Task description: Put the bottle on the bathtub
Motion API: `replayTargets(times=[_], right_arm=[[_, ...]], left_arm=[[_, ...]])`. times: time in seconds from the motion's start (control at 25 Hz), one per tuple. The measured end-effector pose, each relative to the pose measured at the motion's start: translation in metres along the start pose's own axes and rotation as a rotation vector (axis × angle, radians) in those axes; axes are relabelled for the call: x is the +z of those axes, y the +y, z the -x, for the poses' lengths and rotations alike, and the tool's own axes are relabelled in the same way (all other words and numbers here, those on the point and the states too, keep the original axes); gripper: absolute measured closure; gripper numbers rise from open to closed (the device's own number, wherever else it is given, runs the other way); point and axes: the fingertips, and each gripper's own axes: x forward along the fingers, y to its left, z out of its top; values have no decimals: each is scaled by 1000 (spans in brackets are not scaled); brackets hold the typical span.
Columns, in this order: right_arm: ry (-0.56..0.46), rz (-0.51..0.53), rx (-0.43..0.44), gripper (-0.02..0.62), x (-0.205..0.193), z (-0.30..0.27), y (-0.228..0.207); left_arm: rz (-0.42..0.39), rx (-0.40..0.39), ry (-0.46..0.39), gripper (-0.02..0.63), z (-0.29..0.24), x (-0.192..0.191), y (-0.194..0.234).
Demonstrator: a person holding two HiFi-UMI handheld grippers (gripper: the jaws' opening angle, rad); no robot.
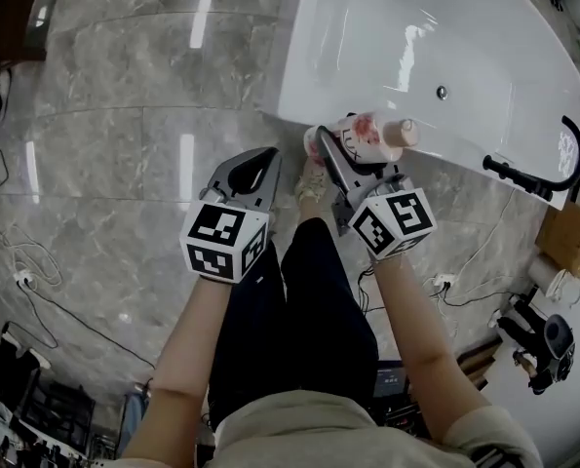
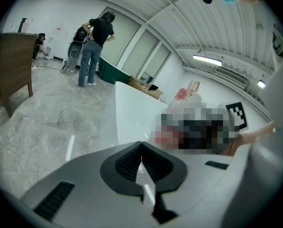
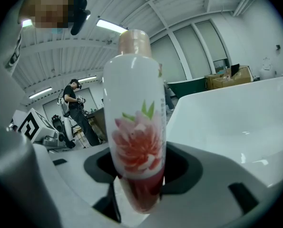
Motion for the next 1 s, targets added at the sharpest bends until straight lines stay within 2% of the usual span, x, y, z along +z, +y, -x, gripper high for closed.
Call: replayTargets(times=[0.24,0.44,0.72,1.0], right_arm=[[-26,39,-9,368,-15,-17,-17],[-46,87,-21,368,-10,-31,-30],[-90,200,-44,367,-1,-43,-41],[-105,351,-39,365,-5,-48,-36]], left_arm=[[3,30,0,598,-17,-10,12],[-20,47,-9,598,-39,-7,18],[-42,49,-65,598,-62,10,22],[-61,53,-57,598,-69,13,27]])
